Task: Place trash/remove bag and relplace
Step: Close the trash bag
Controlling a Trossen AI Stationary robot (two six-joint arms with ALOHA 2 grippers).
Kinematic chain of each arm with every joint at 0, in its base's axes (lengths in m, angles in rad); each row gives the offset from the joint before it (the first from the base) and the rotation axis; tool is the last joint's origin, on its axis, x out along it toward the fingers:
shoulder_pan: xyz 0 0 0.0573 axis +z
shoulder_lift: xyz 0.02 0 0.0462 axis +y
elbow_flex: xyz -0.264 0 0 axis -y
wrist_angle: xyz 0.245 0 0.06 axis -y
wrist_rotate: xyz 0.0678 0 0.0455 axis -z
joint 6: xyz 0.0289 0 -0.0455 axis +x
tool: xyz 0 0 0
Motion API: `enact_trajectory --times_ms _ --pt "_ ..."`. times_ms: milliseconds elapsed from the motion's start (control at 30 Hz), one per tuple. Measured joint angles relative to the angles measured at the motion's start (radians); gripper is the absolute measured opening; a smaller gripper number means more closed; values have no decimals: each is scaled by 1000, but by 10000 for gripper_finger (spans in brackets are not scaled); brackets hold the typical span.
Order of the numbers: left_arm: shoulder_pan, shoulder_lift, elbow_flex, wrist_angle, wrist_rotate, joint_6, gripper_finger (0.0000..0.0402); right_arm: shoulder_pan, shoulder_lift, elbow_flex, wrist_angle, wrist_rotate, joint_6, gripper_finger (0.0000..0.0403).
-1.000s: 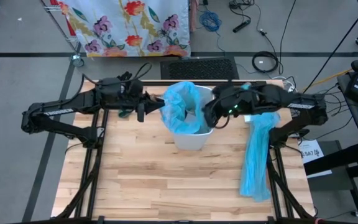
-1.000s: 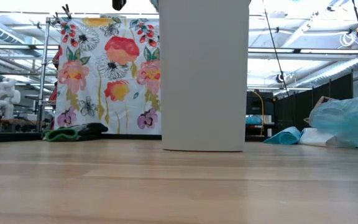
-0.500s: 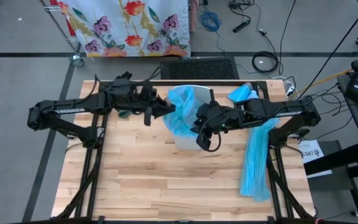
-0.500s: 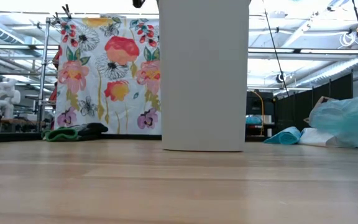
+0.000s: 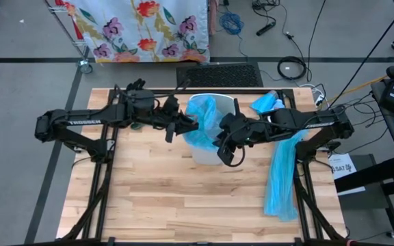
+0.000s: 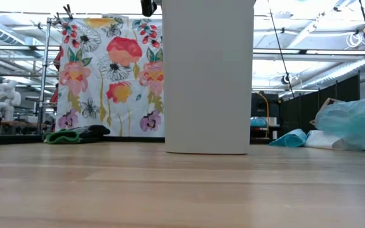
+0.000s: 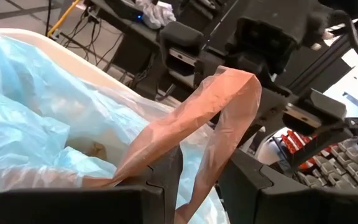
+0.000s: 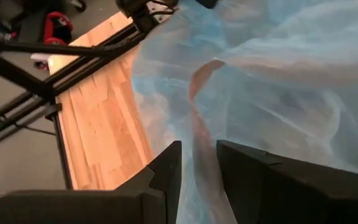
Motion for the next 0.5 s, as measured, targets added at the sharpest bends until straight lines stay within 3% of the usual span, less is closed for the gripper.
enact_trajectory --times_ms 200,500 --pt "0 0 0 1 1 0 101 -4 -16 0 -22 13 126 93" --pt "21 0 0 0 1 5 101 -4 -83 0 -103 151 234 93"
